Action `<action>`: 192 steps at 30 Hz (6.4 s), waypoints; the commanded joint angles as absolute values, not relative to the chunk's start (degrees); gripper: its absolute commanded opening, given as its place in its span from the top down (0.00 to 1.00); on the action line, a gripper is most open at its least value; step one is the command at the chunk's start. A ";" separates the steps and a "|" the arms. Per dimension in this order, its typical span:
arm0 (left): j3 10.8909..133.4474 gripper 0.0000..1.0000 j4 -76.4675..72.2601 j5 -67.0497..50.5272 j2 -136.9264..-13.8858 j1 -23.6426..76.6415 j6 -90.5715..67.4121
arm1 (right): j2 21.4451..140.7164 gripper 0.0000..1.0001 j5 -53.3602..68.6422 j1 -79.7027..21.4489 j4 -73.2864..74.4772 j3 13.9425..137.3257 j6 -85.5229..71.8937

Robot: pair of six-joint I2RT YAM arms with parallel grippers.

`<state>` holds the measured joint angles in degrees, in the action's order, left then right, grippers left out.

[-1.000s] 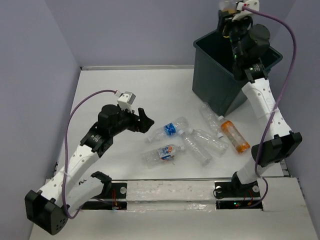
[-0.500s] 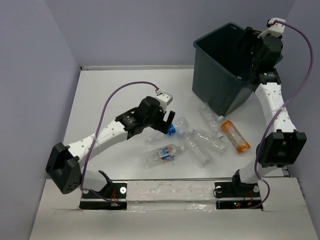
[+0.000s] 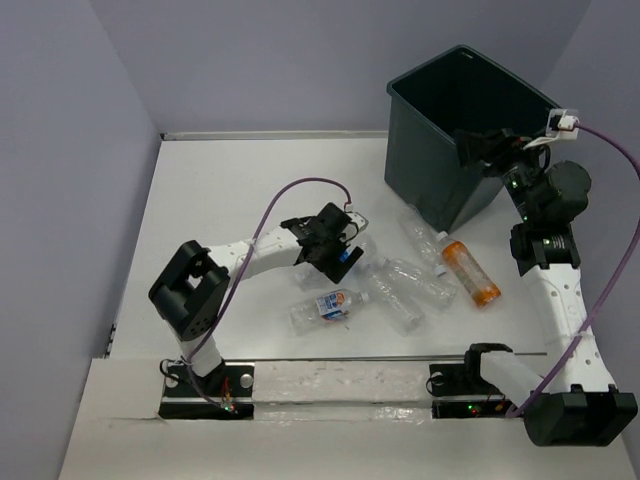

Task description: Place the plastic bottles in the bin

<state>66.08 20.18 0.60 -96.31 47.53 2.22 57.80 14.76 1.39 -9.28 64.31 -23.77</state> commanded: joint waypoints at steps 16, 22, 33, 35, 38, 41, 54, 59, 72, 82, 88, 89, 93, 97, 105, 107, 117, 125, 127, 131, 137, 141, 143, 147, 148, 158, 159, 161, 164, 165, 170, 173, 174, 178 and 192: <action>70.05 0.30 21.45 11.51 -94.93 47.37 2.11 | 54.14 0.05 19.70 -16.77 -13.01 49.48 -29.36; 64.79 0.38 13.19 12.66 -81.05 45.97 -3.33 | 57.04 0.04 18.36 -21.53 -20.38 46.50 -36.02; 56.78 0.38 3.51 -2.11 -68.73 46.05 -7.65 | 65.56 0.01 28.73 -25.13 -29.79 47.98 -42.19; 57.04 0.38 3.25 -3.68 -68.73 46.14 -7.73 | 67.05 0.00 30.93 -26.19 -29.80 49.04 -41.84; 57.04 0.38 2.46 -5.27 -68.12 46.32 -7.56 | 69.25 0.00 29.71 -27.59 -28.39 50.10 -41.05; 56.95 0.37 1.85 -7.99 -67.59 46.49 -7.56 | 71.70 0.01 29.44 -27.60 -29.36 50.80 -40.87; 51.42 0.01 7.64 -4.40 -56.79 46.93 -12.21 | 71.72 0.78 9.17 -26.21 -14.95 72.84 -24.45; 46.59 0.01 10.10 -4.04 -54.14 46.93 -16.86 | 75.49 0.79 2.59 -17.59 -5.99 94.68 -16.98; 46.32 0.01 16.00 3.87 -62.92 54.58 -16.35 | 88.95 0.44 -18.46 -6.60 6.50 110.40 3.43; 52.38 0.01 21.09 6.25 -71.62 61.43 -6.69 | 83.24 0.00 -5.55 -4.75 13.27 104.69 -6.57; 52.64 0.01 21.18 0.27 -74.97 61.70 -3.08 | 72.63 0.00 4.90 -4.75 9.86 93.37 -12.91; 52.91 0.01 21.70 0.35 -76.19 61.79 -2.90 | 71.29 0.00 6.05 -4.75 9.32 91.95 -13.62; 54.14 0.01 23.73 1.05 -80.24 62.75 -2.55 | 66.28 0.00 12.90 -4.75 7.56 87.11 -16.87; 54.32 0.01 24.26 2.46 -83.84 63.90 -2.64 | 62.50 0.00 15.38 -4.75 7.29 84.12 -18.46; 55.46 0.05 25.57 7.29 -91.32 63.98 -3.43 | 56.61 0.01 22.05 -4.75 3.52 75.51 -22.85; 55.55 0.14 25.58 7.73 -90.10 63.98 -3.34 | 55.73 0.02 23.90 -4.75 2.20 74.01 -24.87; 53.09 0.30 19.89 16.26 -69.10 63.90 -8.61 | 46.06 0.02 27.07 -7.90 -13.80 50.11 -41.57; 50.71 0.30 4.58 16.70 -61.61 63.81 -10.72 | 51.40 0.01 23.29 -25.29 -17.05 44.82 -40.87; 51.23 0.29 3.70 16.96 -62.14 63.90 -10.55 | 52.99 0.00 23.12 -29.16 -17.14 45.00 -39.99; 51.15 0.29 1.24 17.23 -62.05 63.90 -10.37 | 55.19 0.00 20.48 -32.86 -17.40 44.12 -40.08; 49.31 0.29 -2.55 18.90 -60.39 63.90 -10.99 | 58.80 0.00 15.92 -38.31 -16.17 43.59 -39.99; 47.73 0.29 -4.65 19.07 -58.80 63.81 -11.16 | 60.29 0.00 13.97 -39.99 -15.38 44.29 -39.02; 47.37 0.29 -5.18 19.07 -58.10 63.81 -11.25 | 60.91 0.01 13.98 -40.61 -15.55 44.73 -39.02; 46.67 0.23 -5.80 20.38 -57.48 63.81 -12.21 | 61.52 0.29 12.75 -41.22 -15.91 45.70 -38.85; 46.50 0.21 -5.80 20.56 -57.13 63.81 -12.91 | 61.44 0.34 11.26 -41.22 -16.26 45.96 -38.59; 43.86 0.01 -4.84 22.06 -51.34 63.81 -17.04 | 62.22 0.82 -3.41 -41.22 -14.68 57.97 -25.86; 43.42 0.01 -4.57 22.06 -50.63 63.81 -17.57 | 62.49 0.83 -4.99 -40.61 -14.16 60.18 -23.66; 41.67 0.01 -4.40 22.06 -48.79 63.90 -20.63 | 63.89 0.84 -10.00 -38.33 -12.31 65.10 -17.00; 38.59 0.01 -4.48 22.84 -47.29 63.81 -25.99 | 66.08 0.85 -11.16 -30.96 -9.94 76.52 -11.61; 37.89 0.01 -4.40 23.55 -47.20 63.81 -28.28 | 68.44 0.85 -11.68 -28.94 -9.06 79.77 -10.47; 35.86 0.01 -5.53 23.12 -50.78 63.81 -37.51 | 78.21 0.86 -17.57 -17.95 -3.18 100.50 -1.61; 36.91 0.01 -6.94 20.31 -55.70 63.81 -39.37 | 84.19 0.86 -21.52 -14.26 -0.97 106.76 4.28; 37.78 0.01 -7.73 18.39 -57.20 63.81 -39.55 | 86.29 0.86 -23.10 -13.37 -0.27 107.31 5.35; 39.11 0.01 -11.06 12.33 -65.37 63.90 -41.39 | 89.72 0.37 -23.12 -10.38 3.59 107.23 7.64; 39.29 0.01 -7.39 23.44 -52.49 63.90 -35.87 | 73.85 0.11 -4.84 -23.67 17.31 91.53 -5.27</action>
<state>36.88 -7.03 15.27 -61.36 63.68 -39.77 85.54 -14.35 -11.99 16.16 101.01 0.89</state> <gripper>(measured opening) 0.989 0.923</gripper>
